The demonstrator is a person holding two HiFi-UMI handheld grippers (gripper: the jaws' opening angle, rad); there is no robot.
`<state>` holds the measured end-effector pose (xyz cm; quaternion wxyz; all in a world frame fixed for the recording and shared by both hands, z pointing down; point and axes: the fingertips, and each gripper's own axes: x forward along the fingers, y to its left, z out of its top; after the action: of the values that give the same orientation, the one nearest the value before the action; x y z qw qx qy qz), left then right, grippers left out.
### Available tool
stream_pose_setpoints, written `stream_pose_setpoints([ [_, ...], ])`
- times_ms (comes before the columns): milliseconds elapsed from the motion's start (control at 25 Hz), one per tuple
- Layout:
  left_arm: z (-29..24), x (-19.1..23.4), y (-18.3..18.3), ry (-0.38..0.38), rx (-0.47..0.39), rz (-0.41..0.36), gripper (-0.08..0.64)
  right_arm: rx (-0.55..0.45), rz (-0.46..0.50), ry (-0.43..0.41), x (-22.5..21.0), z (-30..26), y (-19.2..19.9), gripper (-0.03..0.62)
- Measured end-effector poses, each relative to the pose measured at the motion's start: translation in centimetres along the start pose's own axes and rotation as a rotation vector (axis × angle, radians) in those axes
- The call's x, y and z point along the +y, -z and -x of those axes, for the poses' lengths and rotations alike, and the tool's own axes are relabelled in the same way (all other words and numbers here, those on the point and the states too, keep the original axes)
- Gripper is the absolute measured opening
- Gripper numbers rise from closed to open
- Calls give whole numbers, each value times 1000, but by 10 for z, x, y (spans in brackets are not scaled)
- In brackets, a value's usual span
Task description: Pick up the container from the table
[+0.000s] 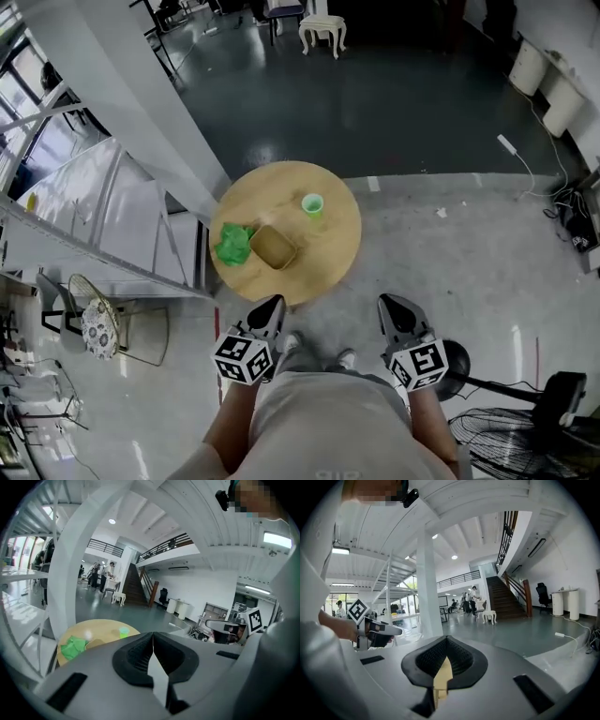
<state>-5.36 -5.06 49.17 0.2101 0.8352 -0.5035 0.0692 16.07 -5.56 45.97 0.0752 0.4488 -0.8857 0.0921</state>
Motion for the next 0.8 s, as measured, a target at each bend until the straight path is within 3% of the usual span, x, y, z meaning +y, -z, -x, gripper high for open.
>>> stream_pose_setpoints([
  [160, -18, 37, 10, -105, 12, 25, 17, 24, -5, -10, -4, -14, 6, 25],
  [400, -54, 100, 29, -184, 58, 118, 17, 78, -16, 32, -21, -40, 15, 25],
  [640, -93, 169, 62, -225, 149, 198, 18, 124, -13, 95, -28, -69, 13, 25],
  [800, -118, 205, 84, -233, 188, 322, 22, 162, -15, 142, -31, -87, 18, 25],
])
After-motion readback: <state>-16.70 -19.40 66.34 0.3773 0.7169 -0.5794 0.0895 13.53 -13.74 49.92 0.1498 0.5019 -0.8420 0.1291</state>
